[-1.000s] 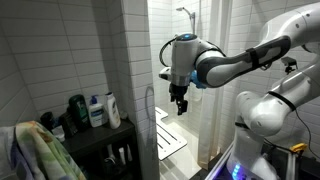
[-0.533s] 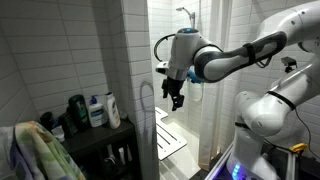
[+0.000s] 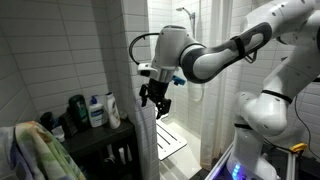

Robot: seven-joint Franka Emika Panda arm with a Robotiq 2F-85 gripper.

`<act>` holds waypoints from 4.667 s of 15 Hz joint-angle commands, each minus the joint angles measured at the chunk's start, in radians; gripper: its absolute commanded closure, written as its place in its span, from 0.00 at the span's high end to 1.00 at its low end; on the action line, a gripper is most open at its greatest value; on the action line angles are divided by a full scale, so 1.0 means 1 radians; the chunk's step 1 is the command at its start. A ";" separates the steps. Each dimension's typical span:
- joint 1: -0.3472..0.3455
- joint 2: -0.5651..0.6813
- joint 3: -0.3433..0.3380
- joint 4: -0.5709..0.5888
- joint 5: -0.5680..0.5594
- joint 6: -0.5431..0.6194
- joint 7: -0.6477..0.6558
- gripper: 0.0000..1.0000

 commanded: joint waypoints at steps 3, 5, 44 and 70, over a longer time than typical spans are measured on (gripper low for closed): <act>0.063 0.219 0.004 0.165 0.080 0.078 -0.192 1.00; 0.069 0.280 0.017 0.214 0.102 0.088 -0.250 1.00; -0.208 0.771 0.401 0.688 0.241 0.242 -0.376 0.02; -0.201 0.369 0.374 0.866 -0.086 -0.147 -0.121 0.02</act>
